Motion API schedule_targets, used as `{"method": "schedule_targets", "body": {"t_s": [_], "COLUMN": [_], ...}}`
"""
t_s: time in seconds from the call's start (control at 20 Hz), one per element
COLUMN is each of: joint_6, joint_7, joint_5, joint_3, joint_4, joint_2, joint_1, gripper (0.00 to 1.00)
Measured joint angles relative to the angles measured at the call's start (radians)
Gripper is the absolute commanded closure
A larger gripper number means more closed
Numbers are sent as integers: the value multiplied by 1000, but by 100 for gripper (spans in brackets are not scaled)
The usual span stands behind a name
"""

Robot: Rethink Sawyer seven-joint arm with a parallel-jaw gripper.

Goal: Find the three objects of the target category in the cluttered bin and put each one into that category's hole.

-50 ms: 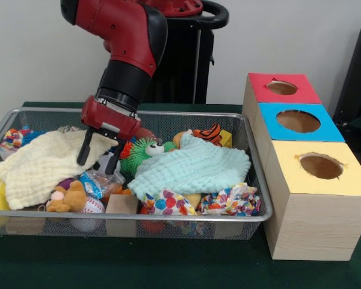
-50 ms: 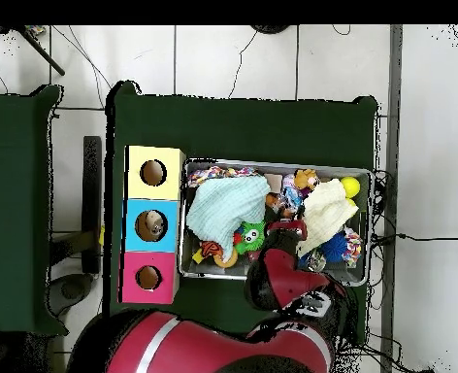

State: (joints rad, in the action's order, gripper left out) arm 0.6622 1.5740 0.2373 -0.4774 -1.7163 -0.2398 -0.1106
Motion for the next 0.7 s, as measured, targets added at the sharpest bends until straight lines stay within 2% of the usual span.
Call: {"method": "schedule_targets", "body": {"t_s": [0.3, 0.7], "joint_6": [0, 0], "joint_7": [0, 0], "joint_5": [33, 33], "joint_3": [2, 2], "joint_4": [14, 15], "joint_2": [-2, -2], "joint_1": [-3, -3], "gripper": [0, 0]}}
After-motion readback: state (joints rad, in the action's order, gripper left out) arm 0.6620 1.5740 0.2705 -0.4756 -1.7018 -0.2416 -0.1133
